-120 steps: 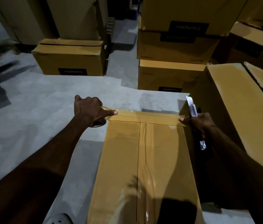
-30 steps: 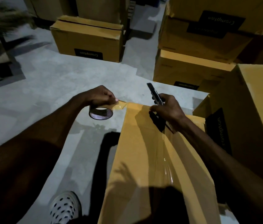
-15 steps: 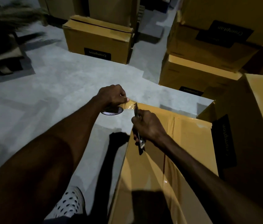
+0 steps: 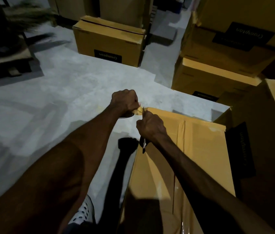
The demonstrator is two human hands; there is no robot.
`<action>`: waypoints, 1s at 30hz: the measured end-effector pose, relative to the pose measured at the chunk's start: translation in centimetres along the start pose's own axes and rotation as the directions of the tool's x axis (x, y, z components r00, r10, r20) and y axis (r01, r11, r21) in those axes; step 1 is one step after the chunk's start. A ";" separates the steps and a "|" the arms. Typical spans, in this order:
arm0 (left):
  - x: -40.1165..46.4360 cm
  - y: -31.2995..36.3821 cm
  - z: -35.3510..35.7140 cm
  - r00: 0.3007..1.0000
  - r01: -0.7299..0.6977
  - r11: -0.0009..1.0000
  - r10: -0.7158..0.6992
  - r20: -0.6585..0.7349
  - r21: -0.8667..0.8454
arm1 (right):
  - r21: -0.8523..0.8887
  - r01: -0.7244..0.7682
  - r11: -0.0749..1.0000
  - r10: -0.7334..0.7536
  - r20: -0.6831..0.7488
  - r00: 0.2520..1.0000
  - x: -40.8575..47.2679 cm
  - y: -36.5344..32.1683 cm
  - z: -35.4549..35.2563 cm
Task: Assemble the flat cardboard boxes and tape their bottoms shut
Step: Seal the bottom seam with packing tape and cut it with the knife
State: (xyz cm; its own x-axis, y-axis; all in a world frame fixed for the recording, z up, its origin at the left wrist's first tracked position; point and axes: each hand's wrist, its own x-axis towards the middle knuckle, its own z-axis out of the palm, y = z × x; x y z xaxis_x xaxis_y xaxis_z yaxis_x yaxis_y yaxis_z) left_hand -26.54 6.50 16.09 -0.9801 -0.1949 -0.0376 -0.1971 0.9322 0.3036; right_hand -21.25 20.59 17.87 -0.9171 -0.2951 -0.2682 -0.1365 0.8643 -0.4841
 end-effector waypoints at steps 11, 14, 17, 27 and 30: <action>-1.2 1.2 -1.7 0.985 0.091 0.995 -0.095 -0.143 -0.033 | -0.074 -0.001 0.997 0.007 0.079 0.997 -1.5 -0.9 0.4; -2.0 0.7 -1.5 0.987 0.123 0.992 -0.127 -0.102 -0.041 | -0.116 0.038 0.993 -0.039 -0.007 0.999 -2.7 -0.4 0.8; -2.2 0.4 -1.3 0.994 0.091 0.995 -0.093 -0.064 -0.031 | -0.086 0.082 0.993 -0.088 -0.080 0.993 -4.0 0.6 1.6; -1.8 -1.6 -1.9 0.998 0.030 0.997 -0.027 0.050 -0.074 | 0.054 0.035 0.998 -0.027 -0.143 0.989 -2.7 -0.6 2.1; -2.1 -3.2 -2.0 0.995 0.038 0.992 -0.026 0.101 -0.120 | 0.065 0.021 0.998 -0.012 -0.130 0.991 -1.7 -1.4 2.9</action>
State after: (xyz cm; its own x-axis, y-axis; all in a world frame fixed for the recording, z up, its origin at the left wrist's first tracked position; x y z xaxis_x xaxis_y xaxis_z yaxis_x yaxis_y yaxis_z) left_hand -23.83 3.34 17.06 -0.9722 -0.1868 -0.1414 -0.2295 0.8810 0.4137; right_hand -18.40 18.69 16.58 -0.9562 -0.2503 -0.1515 -0.1310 0.8294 -0.5431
